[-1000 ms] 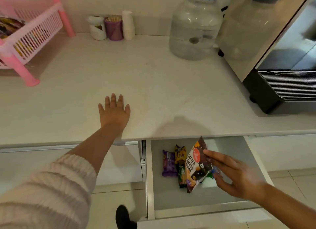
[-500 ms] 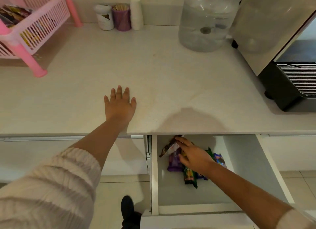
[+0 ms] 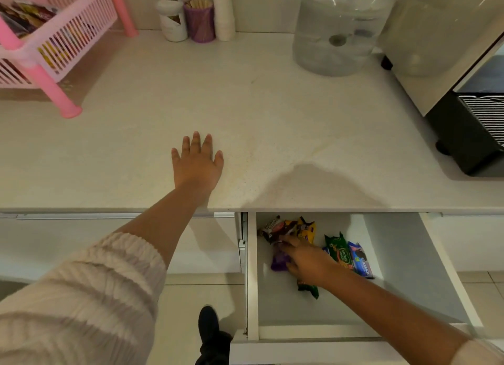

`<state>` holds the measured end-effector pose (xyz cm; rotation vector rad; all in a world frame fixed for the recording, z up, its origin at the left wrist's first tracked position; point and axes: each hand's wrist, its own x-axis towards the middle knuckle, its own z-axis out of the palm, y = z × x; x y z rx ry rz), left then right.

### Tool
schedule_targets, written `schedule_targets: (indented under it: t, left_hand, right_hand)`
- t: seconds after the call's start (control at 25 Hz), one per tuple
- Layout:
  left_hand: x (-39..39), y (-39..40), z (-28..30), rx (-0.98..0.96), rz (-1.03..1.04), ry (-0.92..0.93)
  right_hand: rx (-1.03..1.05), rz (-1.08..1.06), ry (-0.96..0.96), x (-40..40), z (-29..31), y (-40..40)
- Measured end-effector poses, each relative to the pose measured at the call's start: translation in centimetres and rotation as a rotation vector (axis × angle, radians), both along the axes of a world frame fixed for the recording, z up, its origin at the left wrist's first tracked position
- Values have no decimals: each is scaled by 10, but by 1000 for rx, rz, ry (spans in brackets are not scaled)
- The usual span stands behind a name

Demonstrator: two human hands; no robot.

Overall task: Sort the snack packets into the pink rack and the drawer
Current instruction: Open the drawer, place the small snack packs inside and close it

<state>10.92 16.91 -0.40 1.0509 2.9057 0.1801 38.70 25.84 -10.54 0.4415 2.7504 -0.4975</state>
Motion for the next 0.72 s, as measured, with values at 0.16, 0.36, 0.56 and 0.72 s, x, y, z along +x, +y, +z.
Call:
schedule_targets:
  t: [0.16, 0.36, 0.56, 0.72]
  left_hand:
    - [0, 0, 3, -5, -6, 6]
    - [0, 0, 1, -6, -21, 24]
    - [-1, -1, 2, -14, -55, 15]
    - [6, -5, 1, -27, -183, 18]
  right_hand:
    - [-137, -139, 125, 27, 33, 7]
    - [-168, -334, 246, 105, 70, 11]
    - [-113, -500, 318, 159, 95, -5]
    - [116, -357, 419, 136, 105, -36]
